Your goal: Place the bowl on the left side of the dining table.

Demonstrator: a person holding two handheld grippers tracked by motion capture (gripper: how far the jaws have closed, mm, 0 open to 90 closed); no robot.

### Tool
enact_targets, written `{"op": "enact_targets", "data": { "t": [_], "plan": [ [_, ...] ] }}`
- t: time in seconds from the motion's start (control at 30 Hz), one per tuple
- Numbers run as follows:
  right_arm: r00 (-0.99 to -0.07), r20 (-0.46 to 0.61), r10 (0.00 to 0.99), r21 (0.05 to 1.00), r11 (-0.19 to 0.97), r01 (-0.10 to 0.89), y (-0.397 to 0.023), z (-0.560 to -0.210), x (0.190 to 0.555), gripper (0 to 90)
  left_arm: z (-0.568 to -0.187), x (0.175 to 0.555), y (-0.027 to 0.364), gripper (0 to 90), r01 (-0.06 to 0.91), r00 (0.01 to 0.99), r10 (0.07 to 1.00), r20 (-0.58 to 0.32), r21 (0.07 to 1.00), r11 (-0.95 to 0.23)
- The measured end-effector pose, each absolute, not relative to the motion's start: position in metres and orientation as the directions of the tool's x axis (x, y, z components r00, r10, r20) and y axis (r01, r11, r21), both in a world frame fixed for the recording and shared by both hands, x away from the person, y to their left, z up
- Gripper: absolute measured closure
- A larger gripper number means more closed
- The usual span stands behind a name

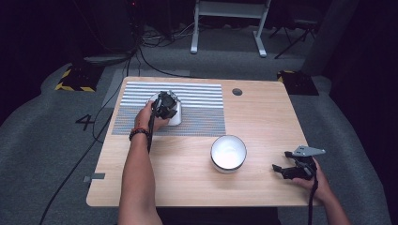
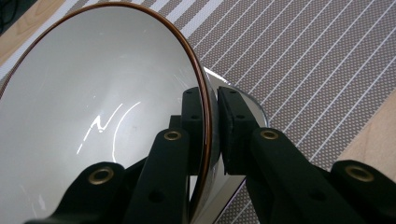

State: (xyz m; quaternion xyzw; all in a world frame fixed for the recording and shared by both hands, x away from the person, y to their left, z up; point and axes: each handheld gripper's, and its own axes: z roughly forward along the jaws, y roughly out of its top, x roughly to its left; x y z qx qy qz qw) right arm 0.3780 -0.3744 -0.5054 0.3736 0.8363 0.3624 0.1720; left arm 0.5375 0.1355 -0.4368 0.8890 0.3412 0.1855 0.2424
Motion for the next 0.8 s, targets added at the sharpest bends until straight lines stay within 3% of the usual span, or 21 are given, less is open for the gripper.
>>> {"op": "enact_targets", "data": {
  "t": [0.47, 0.8],
  "plan": [
    [-0.662, -0.017, 0.75, 0.735, 0.458, 0.5, -0.374, -0.505, 0.378, 13.1, -0.453, 0.54, 0.135, 81.4, 0.527, 0.672, 0.712, 0.206, 0.543, -0.654],
    [-0.662, -0.018, 0.75, 0.735, 0.459, 0.5, -0.375, -0.505, 0.378, 13.1, -0.46, 0.538, 0.134, 81.6, 0.539, 0.662, 0.727, 0.181, 0.56, -0.63]
  ]
}}
